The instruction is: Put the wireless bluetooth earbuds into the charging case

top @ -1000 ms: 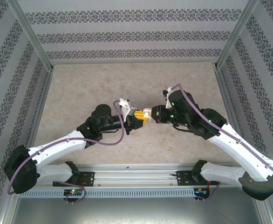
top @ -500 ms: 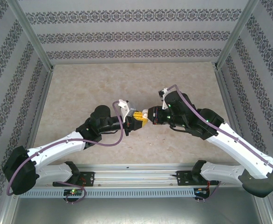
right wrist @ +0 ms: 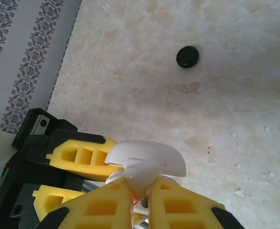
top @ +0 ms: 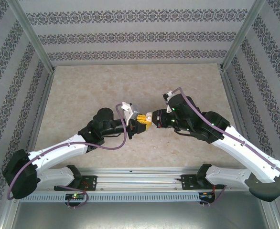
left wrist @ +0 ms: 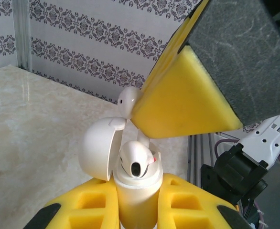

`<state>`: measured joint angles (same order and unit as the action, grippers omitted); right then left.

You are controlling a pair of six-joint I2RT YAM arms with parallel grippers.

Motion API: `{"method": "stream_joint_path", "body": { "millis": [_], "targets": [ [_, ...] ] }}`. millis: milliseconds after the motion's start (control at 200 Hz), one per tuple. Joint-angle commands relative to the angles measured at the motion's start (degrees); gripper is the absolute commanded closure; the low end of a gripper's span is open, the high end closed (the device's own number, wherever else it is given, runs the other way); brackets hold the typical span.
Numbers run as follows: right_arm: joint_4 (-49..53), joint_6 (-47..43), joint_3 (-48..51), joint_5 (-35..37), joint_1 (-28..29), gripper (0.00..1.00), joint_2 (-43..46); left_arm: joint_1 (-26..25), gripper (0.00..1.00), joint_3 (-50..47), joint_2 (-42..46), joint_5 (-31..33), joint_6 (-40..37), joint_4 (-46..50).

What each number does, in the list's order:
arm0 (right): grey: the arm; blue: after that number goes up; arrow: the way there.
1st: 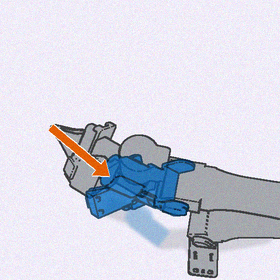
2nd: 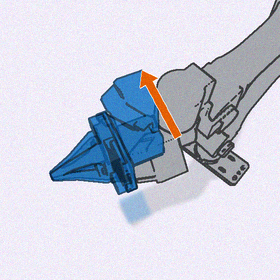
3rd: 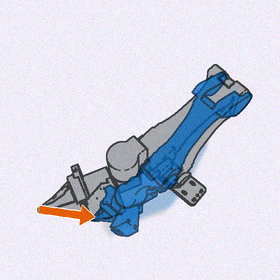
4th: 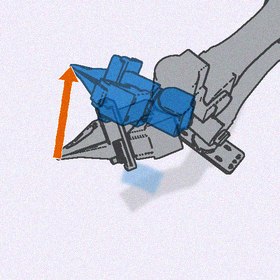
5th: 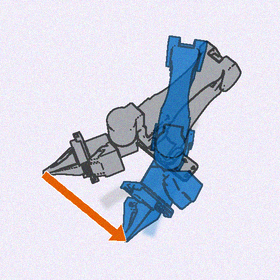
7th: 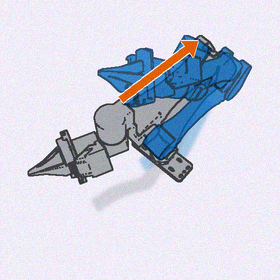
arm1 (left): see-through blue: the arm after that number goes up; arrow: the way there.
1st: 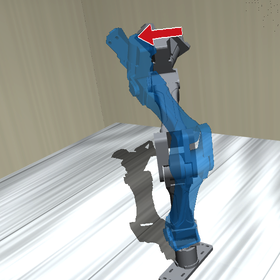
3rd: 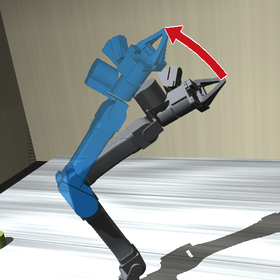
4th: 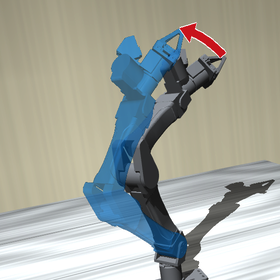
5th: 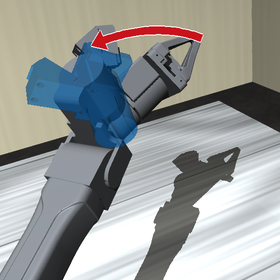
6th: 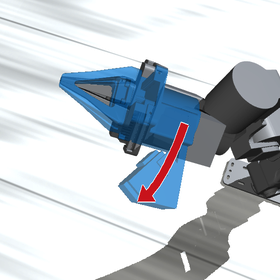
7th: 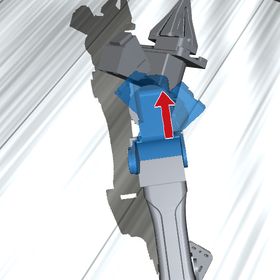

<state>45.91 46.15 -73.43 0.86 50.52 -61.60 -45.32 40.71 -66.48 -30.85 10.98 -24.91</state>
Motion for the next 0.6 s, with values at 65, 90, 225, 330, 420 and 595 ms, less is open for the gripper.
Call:
{"method": "stream_joint_path", "body": {
  "millis": [65, 90, 225, 330, 420, 595],
  "targets": [
    [4.59, 0.83, -0.41, 0.63, 0.89, 0.87, 0.21, 0.19, 1.00, 0.22, 0.08, 0.60, 0.60, -4.19],
    [4.80, 0.80, -0.63, 0.51, 0.88, 0.87, 0.07, 0.18, 1.00, 0.25, -0.05, 0.60, 0.62, -4.19],
    [5.45, 0.43, -1.21, 0.29, 0.88, 0.86, -0.66, 0.20, 1.00, 0.38, -0.31, 0.52, 0.62, -4.27],
    [5.39, 0.37, -1.27, -0.65, 0.85, 0.85, -1.41, 0.23, 1.00, 0.44, -0.48, 0.46, 0.45, -4.19],
    [5.55, 0.34, -1.84, -1.52, 0.89, 0.82, -2.29, 0.23, 1.00, 0.48, -0.50, 0.45, 0.35, -4.19],
    [6.35, -0.19, -3.27, -1.75, 0.81, 0.82, -3.68, 0.23, 1.00, 0.60, -0.76, 0.42, 0.11, -4.10]
  ]
}}
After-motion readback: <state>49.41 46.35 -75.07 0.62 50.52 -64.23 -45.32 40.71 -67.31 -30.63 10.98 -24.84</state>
